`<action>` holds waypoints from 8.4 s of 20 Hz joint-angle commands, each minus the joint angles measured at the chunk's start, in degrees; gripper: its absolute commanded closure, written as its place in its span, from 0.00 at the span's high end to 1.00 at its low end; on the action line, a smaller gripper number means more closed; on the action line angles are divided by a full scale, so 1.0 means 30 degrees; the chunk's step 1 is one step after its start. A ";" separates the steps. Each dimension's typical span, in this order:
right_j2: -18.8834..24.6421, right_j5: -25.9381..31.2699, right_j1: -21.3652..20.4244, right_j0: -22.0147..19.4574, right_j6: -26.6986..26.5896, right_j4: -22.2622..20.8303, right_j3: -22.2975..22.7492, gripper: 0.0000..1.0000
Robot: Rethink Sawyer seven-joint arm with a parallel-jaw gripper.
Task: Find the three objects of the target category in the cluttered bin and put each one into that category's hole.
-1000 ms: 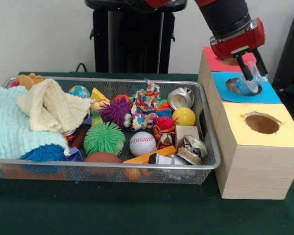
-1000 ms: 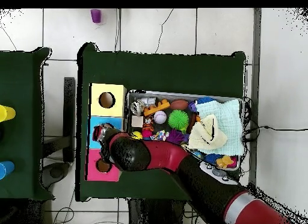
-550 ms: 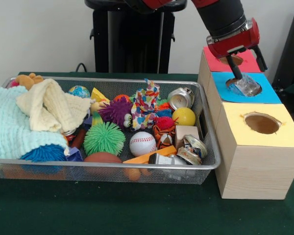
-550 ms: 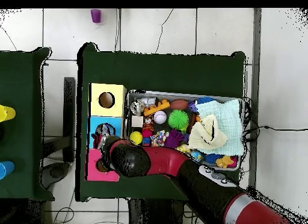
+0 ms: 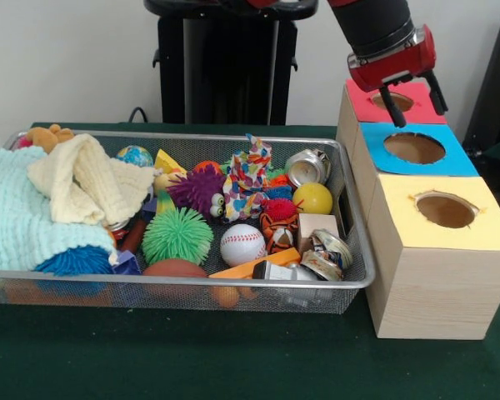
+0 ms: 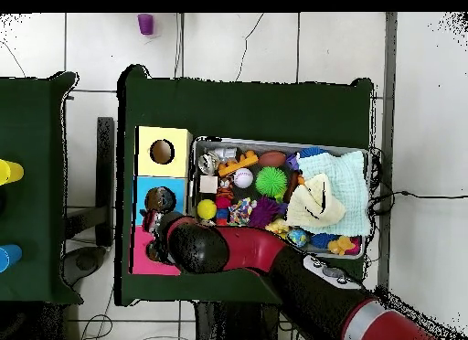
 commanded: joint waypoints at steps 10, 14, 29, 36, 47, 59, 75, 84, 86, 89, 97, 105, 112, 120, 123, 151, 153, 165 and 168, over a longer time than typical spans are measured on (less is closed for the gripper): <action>-0.5758 0.6674 -0.2783 0.3908 0.1759 -0.0431 -0.4514 1.00; -0.9090 0.8740 -0.2151 0.6846 0.2440 -0.2169 -0.7923 1.00; -1.0772 1.1267 -0.2747 0.7806 0.1827 -0.2478 -0.9493 1.00; -1.1112 1.0988 -0.2275 0.7627 0.1002 -0.3129 -0.9903 1.00; -1.2082 1.0307 -0.1977 0.7643 0.0062 -0.4508 -0.9260 1.00; -1.3328 0.9229 -0.2919 0.7772 -0.1359 -0.8286 -0.8042 1.00; -1.2311 0.7704 0.0907 0.7385 -0.0129 -0.9396 -1.1046 1.00; -1.1801 1.0088 0.0991 0.5827 -0.2194 -0.8949 -1.2042 1.00; -1.1752 1.0147 0.0920 0.5529 -0.2334 -0.8979 -1.2002 1.00; -1.1807 1.0096 0.0448 0.5792 -0.1887 -0.8930 -1.1427 1.00; -1.2053 1.0382 0.0326 0.6188 -0.1545 -0.9141 -1.1812 1.00; -1.2719 1.0466 0.0530 0.6814 -0.1450 -0.9794 -1.2599 1.00; -1.3605 1.0204 0.0085 0.7490 -0.1253 -1.0836 -1.2674 1.00; -1.3821 1.0558 -0.0153 0.7978 -0.1274 -1.1424 -1.3191 1.00; -1.4159 1.0547 -0.0244 0.8276 -0.1066 -1.1686 -1.3180 1.00; -1.4182 0.8905 0.2075 0.6658 -0.2145 -1.4628 -1.4657 1.00; -1.4394 0.8922 0.1939 0.6694 -0.1988 -1.4871 -1.4407 1.00; -1.5768 0.9116 0.0956 0.7044 -0.1101 -1.5540 -1.2096 1.00; -1.5774 0.8836 0.1230 0.6768 -0.1079 -1.5629 -1.1979 1.00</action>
